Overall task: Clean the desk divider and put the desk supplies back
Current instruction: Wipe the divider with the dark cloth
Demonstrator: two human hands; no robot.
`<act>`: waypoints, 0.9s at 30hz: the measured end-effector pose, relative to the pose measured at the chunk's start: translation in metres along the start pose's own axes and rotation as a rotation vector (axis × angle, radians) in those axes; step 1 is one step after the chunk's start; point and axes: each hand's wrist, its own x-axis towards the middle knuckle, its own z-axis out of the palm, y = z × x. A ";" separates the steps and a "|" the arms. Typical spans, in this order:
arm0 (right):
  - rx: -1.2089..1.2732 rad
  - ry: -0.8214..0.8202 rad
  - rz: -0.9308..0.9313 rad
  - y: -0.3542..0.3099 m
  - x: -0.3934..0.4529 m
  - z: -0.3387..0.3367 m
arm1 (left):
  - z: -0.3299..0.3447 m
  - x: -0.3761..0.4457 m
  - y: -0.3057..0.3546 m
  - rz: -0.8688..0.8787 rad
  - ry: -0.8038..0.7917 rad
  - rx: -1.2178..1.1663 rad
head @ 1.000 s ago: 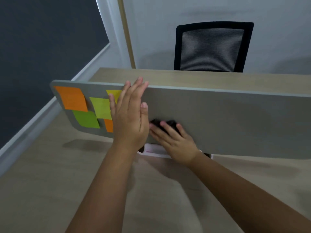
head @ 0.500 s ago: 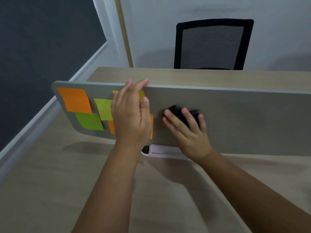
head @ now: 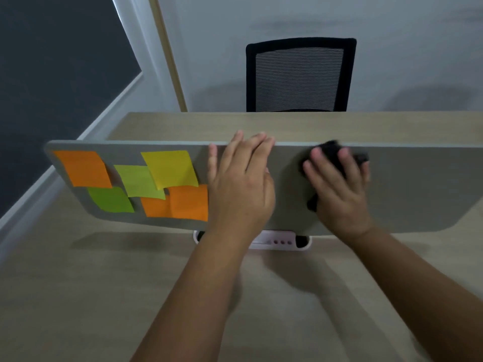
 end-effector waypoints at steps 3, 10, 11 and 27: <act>-0.077 -0.204 -0.292 -0.015 -0.058 0.020 | 0.007 0.000 0.017 0.025 -0.018 -0.016; -0.121 -0.195 -0.389 0.021 -0.065 -0.002 | 0.017 0.001 0.029 0.043 -0.017 -0.036; -0.097 -0.107 -0.288 0.034 -0.046 -0.011 | 0.018 0.000 0.029 0.039 -0.017 -0.034; -0.090 -0.261 -0.397 0.080 -0.077 -0.023 | 0.025 -0.002 0.040 -0.052 0.019 -0.047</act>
